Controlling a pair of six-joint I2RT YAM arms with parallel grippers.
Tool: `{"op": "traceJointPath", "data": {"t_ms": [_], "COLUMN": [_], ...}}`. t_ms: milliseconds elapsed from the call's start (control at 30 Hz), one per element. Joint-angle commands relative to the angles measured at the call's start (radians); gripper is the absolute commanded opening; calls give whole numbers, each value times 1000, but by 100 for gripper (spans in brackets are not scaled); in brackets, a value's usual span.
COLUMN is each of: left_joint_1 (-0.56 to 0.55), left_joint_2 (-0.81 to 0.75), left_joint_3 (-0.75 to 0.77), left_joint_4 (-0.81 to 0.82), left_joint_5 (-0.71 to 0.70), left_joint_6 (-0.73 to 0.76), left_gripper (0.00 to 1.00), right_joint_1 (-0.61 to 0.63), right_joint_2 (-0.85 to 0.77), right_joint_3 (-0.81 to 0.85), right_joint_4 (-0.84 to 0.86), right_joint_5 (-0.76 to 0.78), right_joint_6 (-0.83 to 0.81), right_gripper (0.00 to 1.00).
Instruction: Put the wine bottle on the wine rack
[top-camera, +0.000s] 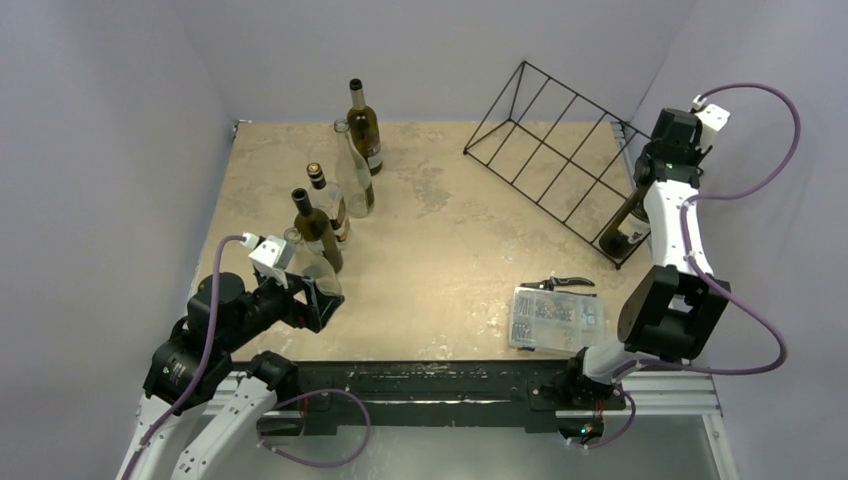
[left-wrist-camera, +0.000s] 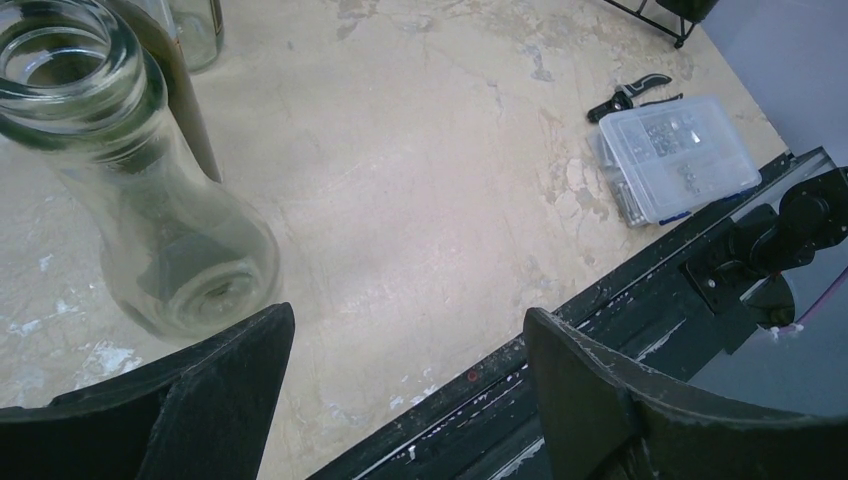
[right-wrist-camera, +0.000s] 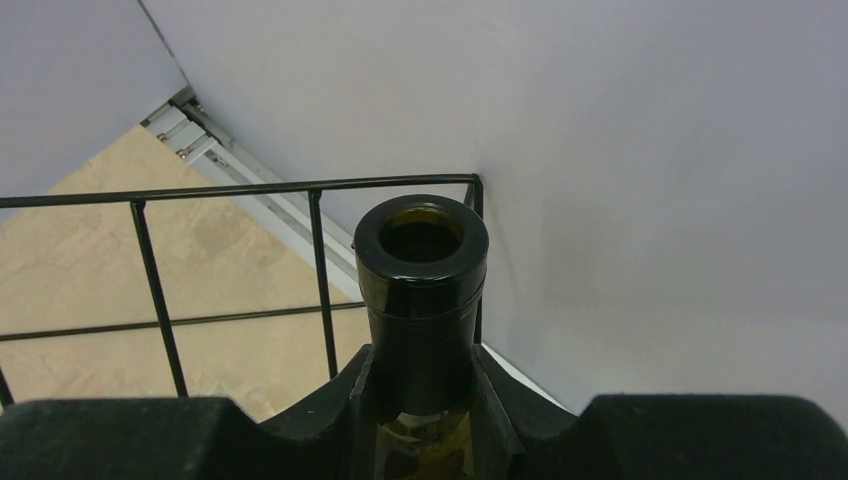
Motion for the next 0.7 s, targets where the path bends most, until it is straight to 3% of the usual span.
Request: {"op": "traceJointPath", "data": {"t_ms": [0,667], "left_joint_1": [-7,-16], "left_joint_2": [4,22], "left_joint_3": [7,3], "left_joint_4": [19,23], "left_joint_5": [-25,-28], "left_joint_6": [-11,-11], "left_gripper": [85,85], "right_joint_1": [-18,-27], "right_joint_2": [16,133], "right_joint_3": [96,155], "right_joint_4": [110,22], "right_joint_5": [2,-41], "right_joint_6": [-15,16], "right_gripper": [0,0]}}
